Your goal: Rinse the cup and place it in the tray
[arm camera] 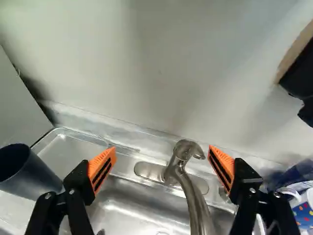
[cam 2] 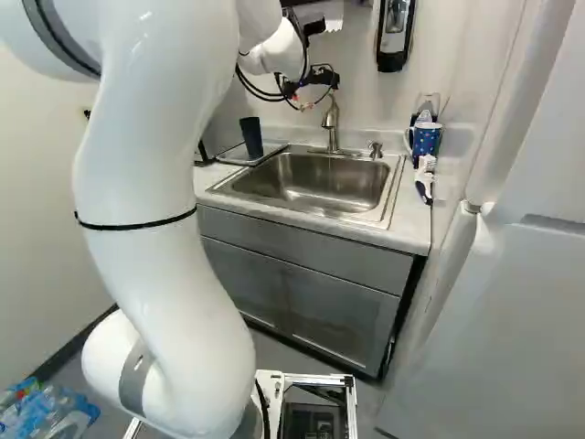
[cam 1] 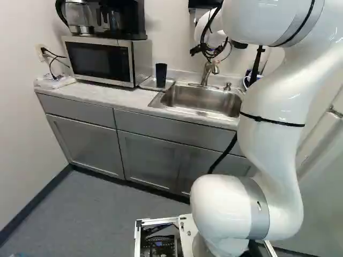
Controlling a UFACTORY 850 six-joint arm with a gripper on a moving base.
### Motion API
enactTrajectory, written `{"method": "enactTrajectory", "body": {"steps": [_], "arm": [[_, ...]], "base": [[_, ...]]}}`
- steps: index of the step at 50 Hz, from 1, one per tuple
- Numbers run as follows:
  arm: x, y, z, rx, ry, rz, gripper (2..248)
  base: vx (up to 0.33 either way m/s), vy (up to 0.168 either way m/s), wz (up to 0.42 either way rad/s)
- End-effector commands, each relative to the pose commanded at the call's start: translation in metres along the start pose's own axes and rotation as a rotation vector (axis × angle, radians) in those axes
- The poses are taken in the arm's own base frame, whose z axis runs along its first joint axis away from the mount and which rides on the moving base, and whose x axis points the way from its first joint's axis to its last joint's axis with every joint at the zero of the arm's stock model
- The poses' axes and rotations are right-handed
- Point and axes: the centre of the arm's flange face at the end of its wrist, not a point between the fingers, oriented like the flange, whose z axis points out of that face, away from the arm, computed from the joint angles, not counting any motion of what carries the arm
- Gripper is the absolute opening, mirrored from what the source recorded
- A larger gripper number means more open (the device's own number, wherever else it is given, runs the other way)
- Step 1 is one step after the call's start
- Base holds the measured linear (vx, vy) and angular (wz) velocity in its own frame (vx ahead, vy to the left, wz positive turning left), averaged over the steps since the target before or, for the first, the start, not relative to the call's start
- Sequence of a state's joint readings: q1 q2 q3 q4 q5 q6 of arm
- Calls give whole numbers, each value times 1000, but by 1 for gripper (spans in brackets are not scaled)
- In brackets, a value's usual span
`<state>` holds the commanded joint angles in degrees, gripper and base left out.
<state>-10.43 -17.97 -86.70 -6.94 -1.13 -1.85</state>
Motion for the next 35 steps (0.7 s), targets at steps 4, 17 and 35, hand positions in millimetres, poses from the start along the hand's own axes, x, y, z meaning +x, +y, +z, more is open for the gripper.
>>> {"method": "enactTrajectory", "body": {"steps": [4, 17, 35], "arm": [[2, -4, 5, 6, 3, -3, 247], [4, -10, 10, 13, 6, -6, 247], [3, -10, 10, 13, -3, -6, 247]], "base": [[0, 0, 0], [0, 0, 0], [0, 0, 0]]}}
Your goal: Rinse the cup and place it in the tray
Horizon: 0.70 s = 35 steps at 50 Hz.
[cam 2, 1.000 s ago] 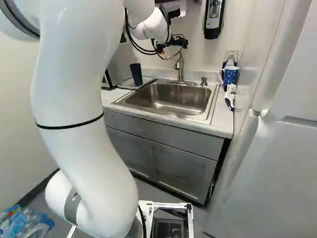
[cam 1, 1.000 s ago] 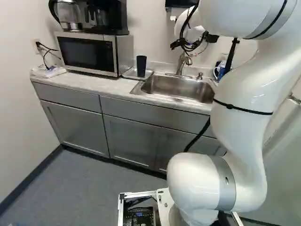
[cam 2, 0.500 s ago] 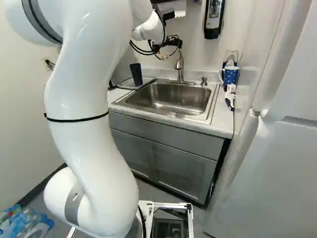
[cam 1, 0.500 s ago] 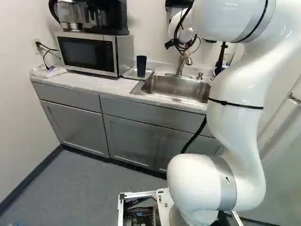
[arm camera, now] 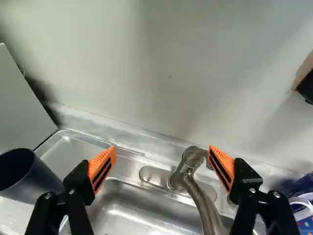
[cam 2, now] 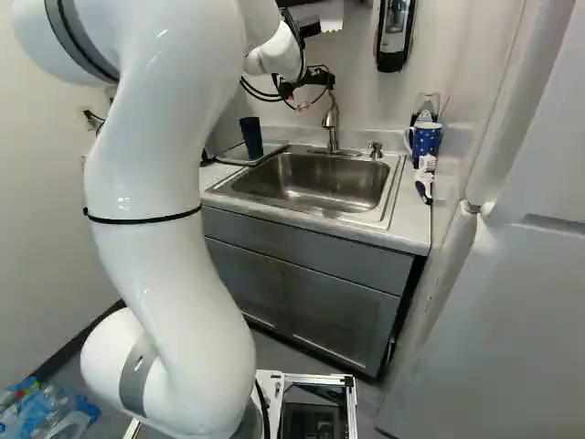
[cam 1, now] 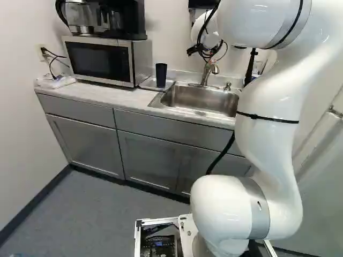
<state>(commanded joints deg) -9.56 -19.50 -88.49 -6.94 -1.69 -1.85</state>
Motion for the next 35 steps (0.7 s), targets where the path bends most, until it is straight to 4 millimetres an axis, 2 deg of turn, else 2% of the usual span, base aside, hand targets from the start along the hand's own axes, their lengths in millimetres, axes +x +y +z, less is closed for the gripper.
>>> {"method": "enactTrajectory", "body": {"steps": [35], "arm": [[-5, 0, -3, 1, -48, 0, 247]], "base": [[0, 0, 0]]}}
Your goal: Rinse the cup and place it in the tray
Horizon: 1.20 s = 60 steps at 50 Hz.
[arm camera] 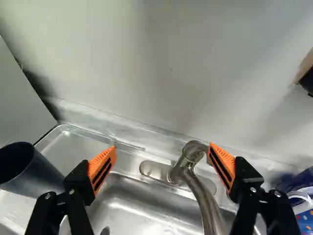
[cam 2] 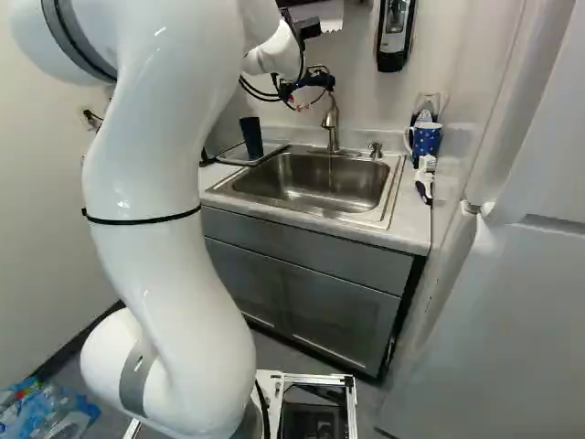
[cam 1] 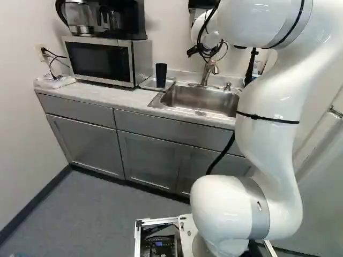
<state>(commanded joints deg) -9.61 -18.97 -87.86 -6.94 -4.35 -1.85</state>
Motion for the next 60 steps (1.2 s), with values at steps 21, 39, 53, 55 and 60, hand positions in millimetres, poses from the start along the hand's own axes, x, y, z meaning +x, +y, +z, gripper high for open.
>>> {"method": "enactTrajectory", "body": {"steps": [21, 39, 53, 55, 60], "arm": [[-5, 1, -8, 0, -31, 1, 247], [-4, 6, -13, -9, 6, 4, 247], [-11, 22, -24, -32, 0, 16, 247], [-12, 25, -26, -36, -1, 18, 247], [-16, 31, -32, -46, -5, 23, 247]], "base": [[0, 0, 0], [2, 0, 2], [0, 0, 0], [0, 0, 0], [0, 0, 0]]}}
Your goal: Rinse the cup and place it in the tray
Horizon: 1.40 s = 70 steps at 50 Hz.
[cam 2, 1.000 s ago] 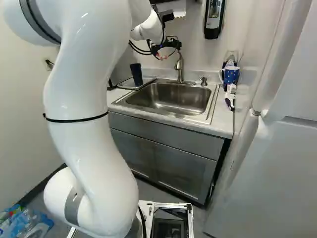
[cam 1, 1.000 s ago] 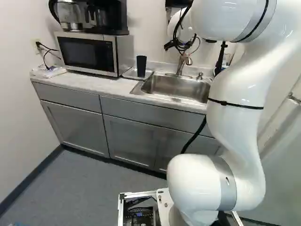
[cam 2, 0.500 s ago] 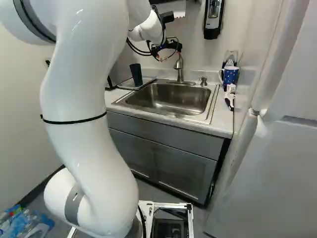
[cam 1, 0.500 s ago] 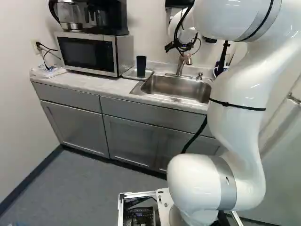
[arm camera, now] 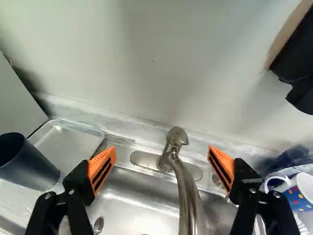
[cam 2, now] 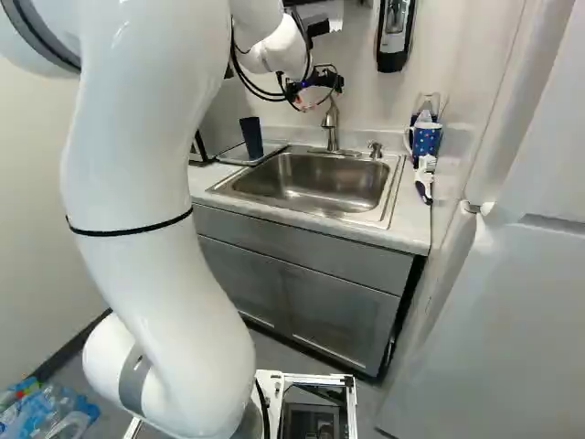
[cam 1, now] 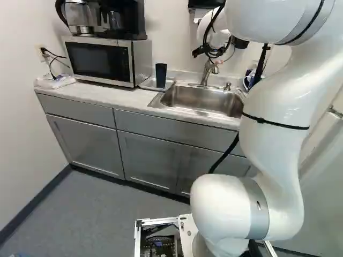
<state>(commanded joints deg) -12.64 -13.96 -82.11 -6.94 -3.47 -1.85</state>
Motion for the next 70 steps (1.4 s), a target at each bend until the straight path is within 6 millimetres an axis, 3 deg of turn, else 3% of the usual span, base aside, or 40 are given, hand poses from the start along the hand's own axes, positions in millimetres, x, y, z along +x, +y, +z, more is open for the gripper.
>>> {"method": "enactTrajectory", "body": {"steps": [37, 70], "arm": [[-41, 33, -57, -51, -154, 34, 247], [-93, 37, -123, -44, -420, 151, 247]], "base": [[0, 0, 0], [0, 0, 0]]}}
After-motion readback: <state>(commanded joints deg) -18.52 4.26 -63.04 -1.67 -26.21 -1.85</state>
